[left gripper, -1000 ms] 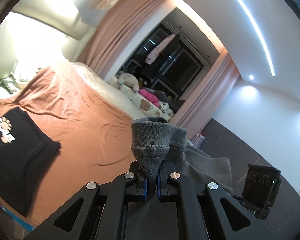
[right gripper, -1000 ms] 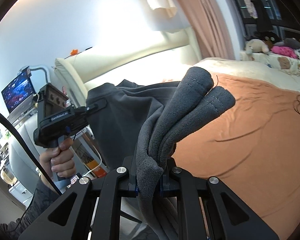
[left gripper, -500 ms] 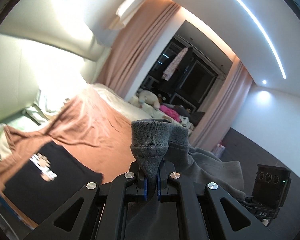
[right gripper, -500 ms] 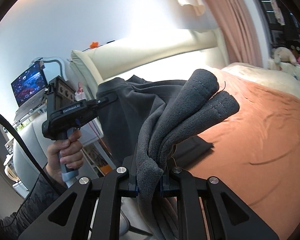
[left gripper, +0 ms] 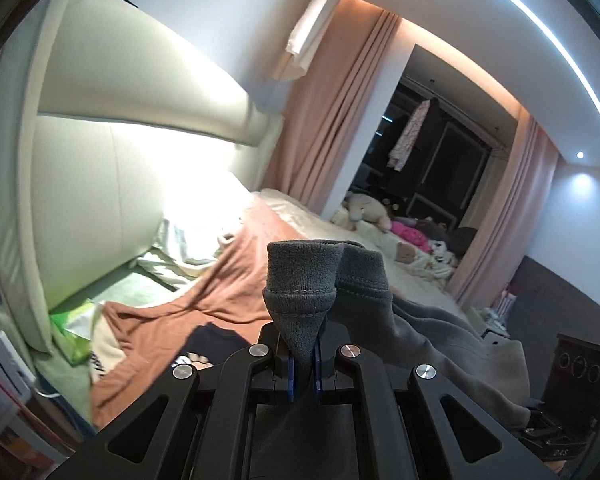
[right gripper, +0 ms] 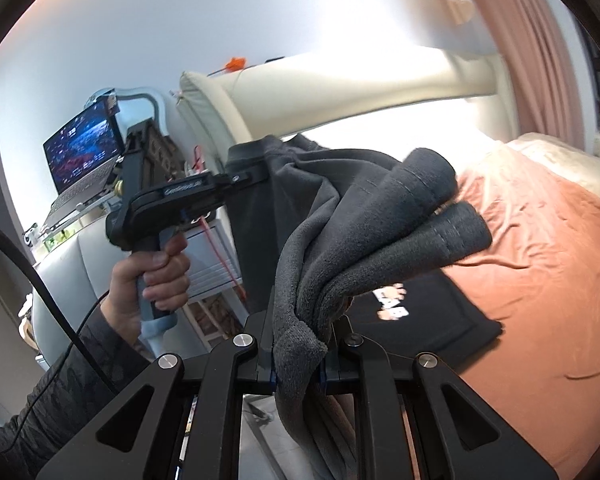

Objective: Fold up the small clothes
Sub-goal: 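Lift the folded shirt with both grippers and carry it toward the bed's headboard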

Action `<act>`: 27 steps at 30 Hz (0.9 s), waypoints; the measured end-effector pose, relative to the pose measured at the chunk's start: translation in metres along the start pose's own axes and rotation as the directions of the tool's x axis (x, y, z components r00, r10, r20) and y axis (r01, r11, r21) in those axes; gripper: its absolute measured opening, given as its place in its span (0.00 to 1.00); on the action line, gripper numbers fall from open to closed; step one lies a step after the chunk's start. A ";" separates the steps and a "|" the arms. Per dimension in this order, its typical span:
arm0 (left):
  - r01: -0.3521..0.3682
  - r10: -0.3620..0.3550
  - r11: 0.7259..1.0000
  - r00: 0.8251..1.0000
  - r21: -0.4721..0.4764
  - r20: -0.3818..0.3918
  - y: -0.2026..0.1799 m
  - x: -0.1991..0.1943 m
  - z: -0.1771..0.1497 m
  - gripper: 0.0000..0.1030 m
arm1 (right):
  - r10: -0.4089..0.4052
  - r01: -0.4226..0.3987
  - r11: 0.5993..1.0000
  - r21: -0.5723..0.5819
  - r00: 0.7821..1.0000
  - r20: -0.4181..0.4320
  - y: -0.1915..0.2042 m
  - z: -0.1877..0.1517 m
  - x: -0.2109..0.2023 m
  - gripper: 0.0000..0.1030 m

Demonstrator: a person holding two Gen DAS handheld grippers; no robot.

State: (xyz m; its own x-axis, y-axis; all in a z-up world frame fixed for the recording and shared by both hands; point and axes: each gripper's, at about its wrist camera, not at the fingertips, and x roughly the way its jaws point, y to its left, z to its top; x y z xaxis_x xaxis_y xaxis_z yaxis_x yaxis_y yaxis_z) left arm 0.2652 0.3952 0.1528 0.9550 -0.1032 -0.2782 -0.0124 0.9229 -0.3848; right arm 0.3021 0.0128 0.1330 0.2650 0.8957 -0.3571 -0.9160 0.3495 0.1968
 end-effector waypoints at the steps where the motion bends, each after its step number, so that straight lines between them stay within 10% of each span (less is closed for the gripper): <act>1: -0.017 0.017 1.000 1.000 0.006 -0.005 0.005 0.000 0.002 0.06 | 0.011 -0.011 1.000 -0.001 1.000 -0.005 0.000 0.001 0.008 0.10; 9: -0.112 0.113 0.993 0.992 0.023 -0.049 0.035 0.037 0.004 0.06 | 0.052 -0.050 0.998 0.030 0.998 -0.041 -0.016 0.007 0.066 0.10; 27: -0.165 0.168 0.986 0.958 0.031 -0.232 0.080 0.233 -0.042 0.06 | -0.106 0.127 0.980 0.155 0.985 -0.138 -0.181 -0.010 0.143 0.10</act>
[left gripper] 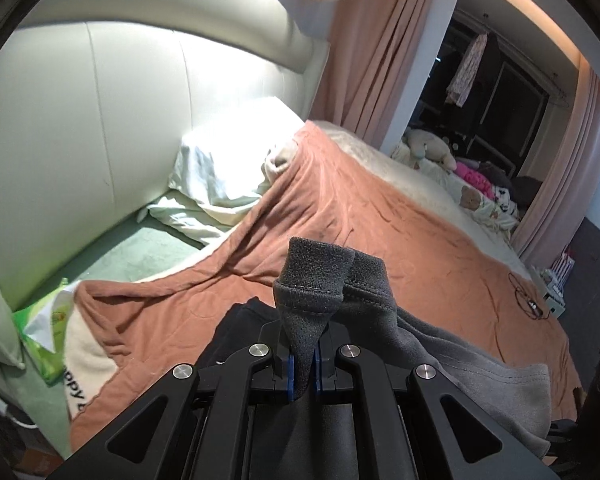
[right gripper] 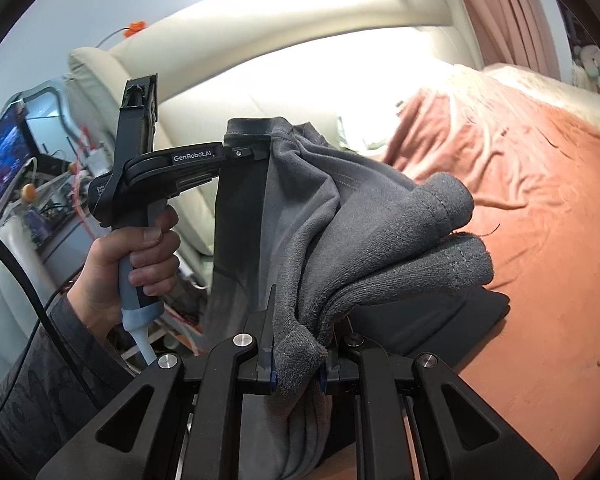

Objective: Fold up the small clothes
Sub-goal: 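Lift the folded shirt with both grippers and carry it toward the bed's headboard, then lower the folded shirt onto the bed corner and open both grippers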

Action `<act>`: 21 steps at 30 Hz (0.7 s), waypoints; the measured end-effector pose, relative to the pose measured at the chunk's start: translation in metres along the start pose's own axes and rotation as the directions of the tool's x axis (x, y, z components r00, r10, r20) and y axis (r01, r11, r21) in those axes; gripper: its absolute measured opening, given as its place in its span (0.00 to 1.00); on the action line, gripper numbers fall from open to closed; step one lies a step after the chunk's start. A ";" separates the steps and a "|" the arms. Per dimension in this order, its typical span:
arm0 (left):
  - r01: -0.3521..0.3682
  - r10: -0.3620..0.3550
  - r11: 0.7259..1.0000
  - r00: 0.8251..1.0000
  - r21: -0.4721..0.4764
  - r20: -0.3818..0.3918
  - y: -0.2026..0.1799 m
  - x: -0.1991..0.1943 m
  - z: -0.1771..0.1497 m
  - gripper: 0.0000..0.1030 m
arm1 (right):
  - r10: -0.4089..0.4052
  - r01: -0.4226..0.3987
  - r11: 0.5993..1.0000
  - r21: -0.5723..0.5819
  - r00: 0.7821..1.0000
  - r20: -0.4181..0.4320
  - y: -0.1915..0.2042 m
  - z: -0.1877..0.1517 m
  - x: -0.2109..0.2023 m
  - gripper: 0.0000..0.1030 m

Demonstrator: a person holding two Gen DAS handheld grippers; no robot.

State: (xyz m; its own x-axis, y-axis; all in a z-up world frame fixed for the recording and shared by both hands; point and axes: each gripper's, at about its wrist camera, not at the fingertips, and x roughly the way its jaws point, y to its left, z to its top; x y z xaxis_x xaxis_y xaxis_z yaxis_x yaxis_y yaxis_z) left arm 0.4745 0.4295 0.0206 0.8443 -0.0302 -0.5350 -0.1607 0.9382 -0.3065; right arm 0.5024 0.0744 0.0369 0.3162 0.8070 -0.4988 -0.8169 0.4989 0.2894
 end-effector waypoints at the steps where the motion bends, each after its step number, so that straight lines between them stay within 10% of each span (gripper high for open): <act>1: -0.004 0.004 1.000 1.000 0.002 -0.011 0.001 0.011 -0.001 0.06 | -0.001 0.001 1.000 0.006 1.000 -0.003 -0.003 0.001 0.004 0.10; 13: -0.137 0.137 0.991 0.973 0.015 -0.187 0.021 0.130 -0.030 0.13 | -0.100 0.107 0.987 0.123 0.993 -0.056 -0.062 -0.014 0.080 0.12; 16: -0.199 0.185 0.980 0.945 -0.025 -0.271 0.036 0.148 -0.046 0.23 | -0.164 0.198 0.959 0.204 0.971 -0.174 -0.090 -0.030 0.110 0.22; 21: -0.218 0.201 0.975 0.951 -0.048 -0.236 0.045 0.120 -0.052 0.49 | -0.202 0.247 0.935 0.255 0.961 -0.191 -0.107 -0.049 0.114 0.58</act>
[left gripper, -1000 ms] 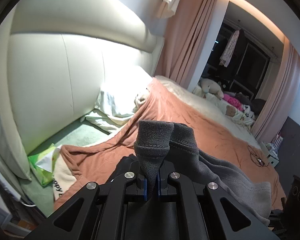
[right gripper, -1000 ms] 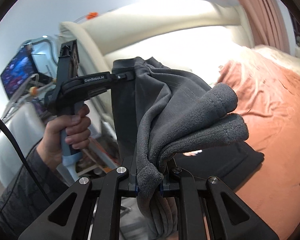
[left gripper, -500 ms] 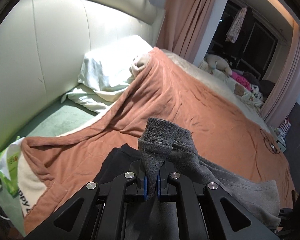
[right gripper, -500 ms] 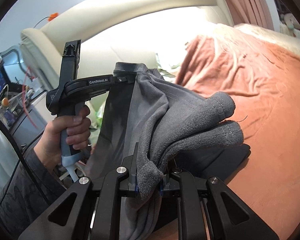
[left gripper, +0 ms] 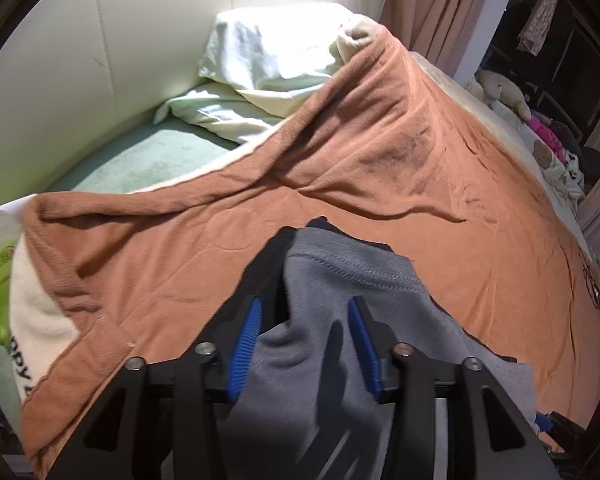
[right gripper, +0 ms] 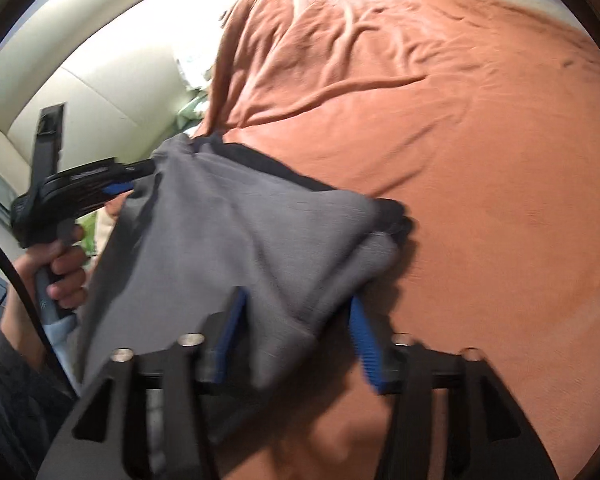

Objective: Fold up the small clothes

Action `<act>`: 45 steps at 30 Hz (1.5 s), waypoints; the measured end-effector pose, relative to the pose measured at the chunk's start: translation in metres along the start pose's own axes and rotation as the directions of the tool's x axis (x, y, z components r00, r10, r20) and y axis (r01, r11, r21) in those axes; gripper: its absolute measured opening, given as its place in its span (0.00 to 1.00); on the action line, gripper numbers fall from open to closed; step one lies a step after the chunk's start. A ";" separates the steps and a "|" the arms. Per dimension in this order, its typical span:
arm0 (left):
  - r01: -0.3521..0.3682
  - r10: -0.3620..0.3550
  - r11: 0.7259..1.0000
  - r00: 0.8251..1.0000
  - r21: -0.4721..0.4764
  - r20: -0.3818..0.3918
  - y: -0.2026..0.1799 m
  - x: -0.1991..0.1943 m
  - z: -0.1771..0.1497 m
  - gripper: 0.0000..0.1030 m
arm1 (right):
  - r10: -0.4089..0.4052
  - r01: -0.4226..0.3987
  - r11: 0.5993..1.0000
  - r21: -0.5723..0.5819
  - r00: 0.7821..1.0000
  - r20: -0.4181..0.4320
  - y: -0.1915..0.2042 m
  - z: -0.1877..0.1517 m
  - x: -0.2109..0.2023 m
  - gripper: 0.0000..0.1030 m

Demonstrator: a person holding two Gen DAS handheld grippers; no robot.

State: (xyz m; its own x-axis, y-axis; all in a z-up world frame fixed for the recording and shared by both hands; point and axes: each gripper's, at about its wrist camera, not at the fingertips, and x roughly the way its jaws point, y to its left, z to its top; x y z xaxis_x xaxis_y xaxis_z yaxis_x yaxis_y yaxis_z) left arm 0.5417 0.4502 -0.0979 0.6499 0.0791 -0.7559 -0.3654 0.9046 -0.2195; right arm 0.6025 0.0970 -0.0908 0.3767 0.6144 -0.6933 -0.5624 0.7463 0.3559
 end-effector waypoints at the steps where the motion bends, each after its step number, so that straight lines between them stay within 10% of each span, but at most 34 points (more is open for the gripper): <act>1: -0.001 0.001 1.000 1.000 -0.002 0.004 0.001 -0.006 -0.001 0.49 | -0.001 0.001 1.000 0.004 1.000 0.003 -0.001 -0.001 -0.002 0.59; 11: -0.018 0.019 1.000 0.999 -0.018 0.048 -0.012 -0.070 -0.031 0.50 | 0.028 -0.028 1.000 -0.002 0.999 0.022 -0.004 -0.002 -0.036 0.59; 21: -0.014 0.014 1.000 0.998 -0.003 0.053 -0.062 -0.110 -0.086 0.74 | -0.011 0.014 0.999 -0.040 0.998 0.055 -0.008 -0.024 -0.115 0.59; 28: -0.023 0.021 1.000 0.993 0.017 0.119 -0.102 -0.155 -0.117 0.97 | -0.005 0.011 0.998 -0.068 0.995 0.097 -0.009 -0.039 -0.185 0.83; 45: 0.006 -0.020 0.998 0.971 0.059 0.239 -0.199 -0.248 -0.196 0.99 | -0.060 0.075 0.995 -0.060 0.973 0.222 -0.033 -0.096 -0.337 0.97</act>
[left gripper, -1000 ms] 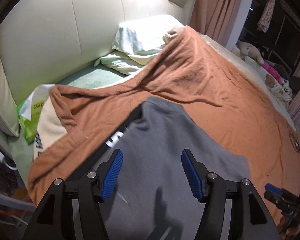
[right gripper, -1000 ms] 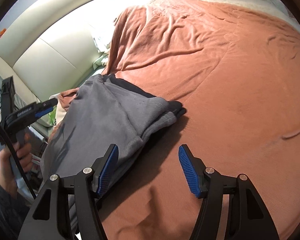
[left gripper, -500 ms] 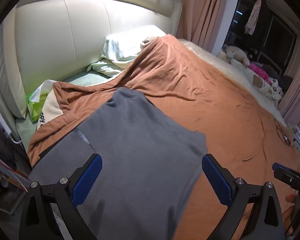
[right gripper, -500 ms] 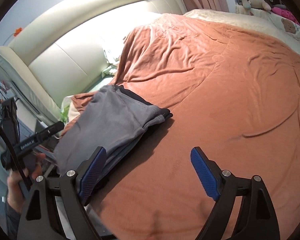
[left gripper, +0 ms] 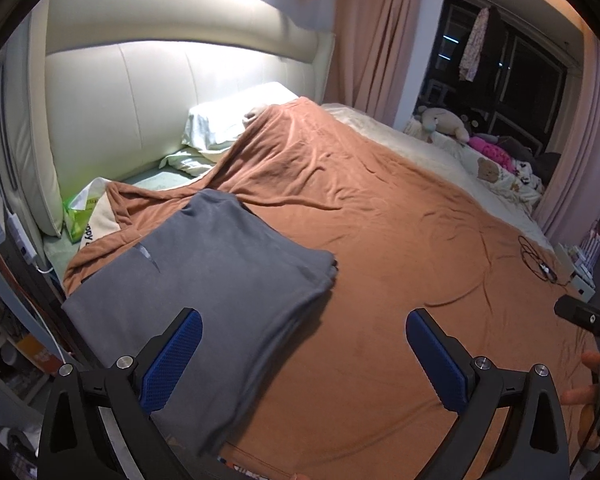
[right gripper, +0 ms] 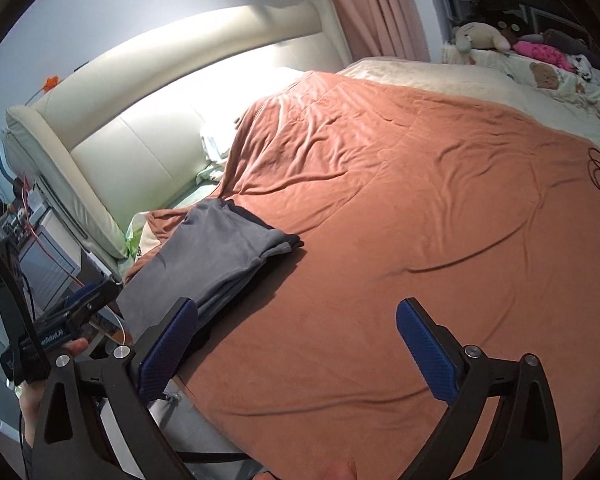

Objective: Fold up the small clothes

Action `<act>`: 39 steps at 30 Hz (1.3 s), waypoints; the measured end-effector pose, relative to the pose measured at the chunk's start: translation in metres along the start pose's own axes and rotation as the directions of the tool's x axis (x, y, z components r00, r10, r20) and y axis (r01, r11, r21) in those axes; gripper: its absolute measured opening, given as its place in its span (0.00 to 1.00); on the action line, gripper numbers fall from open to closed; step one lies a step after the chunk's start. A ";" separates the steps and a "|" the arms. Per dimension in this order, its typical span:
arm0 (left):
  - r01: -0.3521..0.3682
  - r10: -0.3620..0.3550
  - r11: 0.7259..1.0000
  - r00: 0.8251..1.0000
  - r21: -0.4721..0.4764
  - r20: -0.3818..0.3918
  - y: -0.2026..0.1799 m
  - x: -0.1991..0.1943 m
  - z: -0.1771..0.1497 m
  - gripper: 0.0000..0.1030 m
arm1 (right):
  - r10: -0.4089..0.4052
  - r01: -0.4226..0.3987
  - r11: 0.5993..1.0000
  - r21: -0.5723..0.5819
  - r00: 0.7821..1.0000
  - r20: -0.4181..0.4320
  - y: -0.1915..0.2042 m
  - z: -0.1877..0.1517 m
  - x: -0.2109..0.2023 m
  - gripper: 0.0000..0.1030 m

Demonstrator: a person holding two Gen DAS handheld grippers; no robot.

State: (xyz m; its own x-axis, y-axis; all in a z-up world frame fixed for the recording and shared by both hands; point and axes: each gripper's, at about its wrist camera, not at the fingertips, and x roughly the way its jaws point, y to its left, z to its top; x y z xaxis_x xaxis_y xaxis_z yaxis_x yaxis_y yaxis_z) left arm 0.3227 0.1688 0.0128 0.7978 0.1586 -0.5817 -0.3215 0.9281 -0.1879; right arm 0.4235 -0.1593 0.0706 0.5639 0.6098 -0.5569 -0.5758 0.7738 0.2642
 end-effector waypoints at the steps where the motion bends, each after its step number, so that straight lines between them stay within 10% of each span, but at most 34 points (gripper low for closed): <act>1: 0.004 -0.004 1.000 1.000 0.007 0.006 -0.006 -0.006 -0.003 0.99 | -0.003 0.002 1.000 0.008 1.000 0.011 -0.004 -0.003 -0.010 0.97; 39: 0.148 -0.183 0.963 0.972 0.227 0.144 -0.119 -0.184 -0.143 1.00 | -0.279 0.294 0.956 -0.015 0.921 0.270 0.015 -0.189 -0.253 1.00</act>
State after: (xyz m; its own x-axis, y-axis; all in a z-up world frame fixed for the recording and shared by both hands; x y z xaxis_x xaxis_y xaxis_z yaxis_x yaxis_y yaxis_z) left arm 0.1414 -0.0188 0.0285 0.9083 0.0326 -0.4171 -0.0756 0.9933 -0.0871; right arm 0.1605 -0.3346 0.0663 0.8403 0.3923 -0.3742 -0.3934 0.9161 0.0770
